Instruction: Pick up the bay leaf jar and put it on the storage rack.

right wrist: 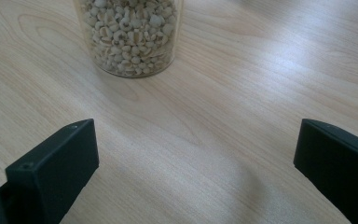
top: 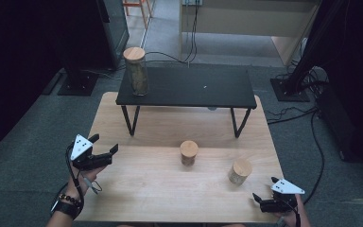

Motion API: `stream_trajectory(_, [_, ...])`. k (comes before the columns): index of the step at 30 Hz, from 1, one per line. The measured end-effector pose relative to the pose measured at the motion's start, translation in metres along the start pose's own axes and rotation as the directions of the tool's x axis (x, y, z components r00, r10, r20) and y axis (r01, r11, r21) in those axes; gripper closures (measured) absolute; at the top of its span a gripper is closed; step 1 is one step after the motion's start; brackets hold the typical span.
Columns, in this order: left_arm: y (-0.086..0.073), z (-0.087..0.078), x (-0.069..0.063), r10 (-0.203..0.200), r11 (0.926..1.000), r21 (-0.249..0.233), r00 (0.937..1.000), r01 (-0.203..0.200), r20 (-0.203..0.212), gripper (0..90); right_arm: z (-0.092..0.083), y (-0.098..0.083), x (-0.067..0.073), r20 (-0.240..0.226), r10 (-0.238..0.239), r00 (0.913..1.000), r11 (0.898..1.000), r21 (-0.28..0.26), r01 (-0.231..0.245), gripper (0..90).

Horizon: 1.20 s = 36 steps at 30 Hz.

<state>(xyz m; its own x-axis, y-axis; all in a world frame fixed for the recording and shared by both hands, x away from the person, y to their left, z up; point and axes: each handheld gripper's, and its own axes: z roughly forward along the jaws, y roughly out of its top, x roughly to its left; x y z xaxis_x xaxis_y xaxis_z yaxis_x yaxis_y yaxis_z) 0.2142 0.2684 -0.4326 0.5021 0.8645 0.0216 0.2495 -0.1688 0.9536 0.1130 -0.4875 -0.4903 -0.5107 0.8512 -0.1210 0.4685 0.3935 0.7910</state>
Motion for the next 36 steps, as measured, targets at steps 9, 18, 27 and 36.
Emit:
stream_trajectory(9, [-0.021, -0.005, 0.000, -0.025, 0.9994, 0.023, 0.9997, 0.026, -0.006, 12.1, 0.000, 0.000, 0.000, 0.000, 0.000, 1.0000, 1.000, -0.001, 0.000, 0.0])
stream_trajectory(18, [-0.040, -0.012, 0.000, -0.042, 0.9986, 0.030, 0.9988, 0.043, -0.023, 12.1, 0.000, 0.000, 0.000, 0.002, 0.001, 1.0000, 1.000, 0.000, -0.001, 0.0])
stream_trajectory(27, [-0.059, -0.019, 0.000, -0.057, 0.9975, 0.041, 0.9979, 0.058, -0.031, 12.1, 0.000, 0.001, 0.001, 0.006, -0.003, 1.0000, 1.000, 0.003, 0.003, 0.0])
stream_trajectory(36, [-0.081, -0.025, -0.002, -0.084, 0.9945, 0.059, 0.9952, 0.087, -0.050, 12.1, 0.000, 0.000, 0.001, 0.004, -0.004, 1.0000, 1.000, 0.001, 0.004, 0.0])
